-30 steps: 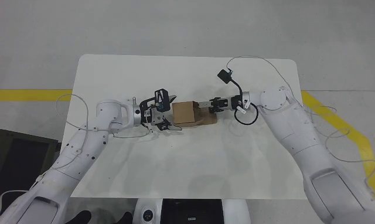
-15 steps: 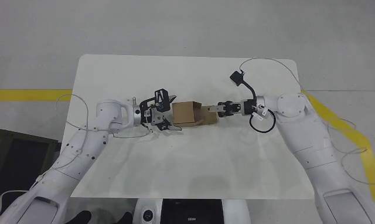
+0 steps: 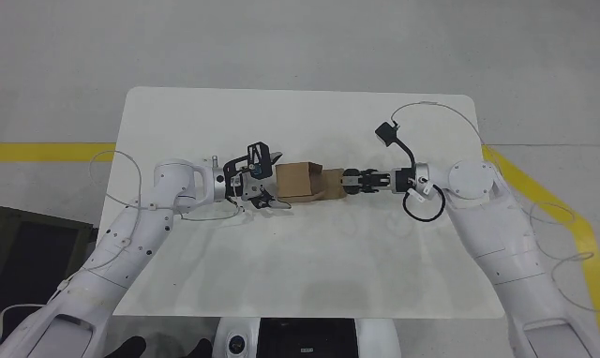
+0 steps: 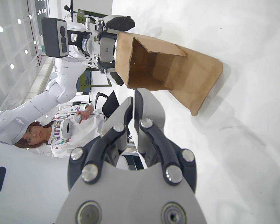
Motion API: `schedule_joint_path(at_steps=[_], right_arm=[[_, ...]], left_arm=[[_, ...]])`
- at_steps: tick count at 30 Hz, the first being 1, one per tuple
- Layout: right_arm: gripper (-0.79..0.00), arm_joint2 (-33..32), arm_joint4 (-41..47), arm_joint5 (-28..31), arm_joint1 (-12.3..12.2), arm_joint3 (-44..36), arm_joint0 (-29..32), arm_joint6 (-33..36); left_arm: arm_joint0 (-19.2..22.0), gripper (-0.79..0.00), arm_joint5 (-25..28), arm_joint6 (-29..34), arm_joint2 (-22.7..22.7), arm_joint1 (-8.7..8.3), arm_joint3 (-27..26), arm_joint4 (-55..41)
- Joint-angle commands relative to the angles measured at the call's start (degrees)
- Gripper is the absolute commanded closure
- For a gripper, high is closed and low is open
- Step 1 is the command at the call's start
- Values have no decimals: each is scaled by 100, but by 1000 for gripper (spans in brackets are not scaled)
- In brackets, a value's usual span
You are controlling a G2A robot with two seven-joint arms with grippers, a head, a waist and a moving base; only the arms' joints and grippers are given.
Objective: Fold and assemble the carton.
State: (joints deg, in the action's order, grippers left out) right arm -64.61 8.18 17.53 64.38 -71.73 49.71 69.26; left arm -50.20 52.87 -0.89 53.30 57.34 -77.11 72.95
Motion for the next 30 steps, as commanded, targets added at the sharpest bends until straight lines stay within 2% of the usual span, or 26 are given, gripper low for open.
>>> schedule_joint_path(at_steps=[1,6,13,18,30], right_arm=[[0,15,19,-80,1,-70,85,-131],[0,245,52,-321,22,-181,147,18],[0,693,-63,-615,147,235,-118,-257],[0,923,25,-629,257,512,-299,-596],[0,1634,160,-534,572,877,-786,-709]], left_arm=[[-78,-785,-215,29,19,2,-77,4],[-143,-785,-271,97,112,-7,-168,-36],[-112,-785,-229,54,71,22,-166,80],[26,-785,-241,-31,-85,95,-8,167],[214,-785,-284,-148,-257,212,235,287]])
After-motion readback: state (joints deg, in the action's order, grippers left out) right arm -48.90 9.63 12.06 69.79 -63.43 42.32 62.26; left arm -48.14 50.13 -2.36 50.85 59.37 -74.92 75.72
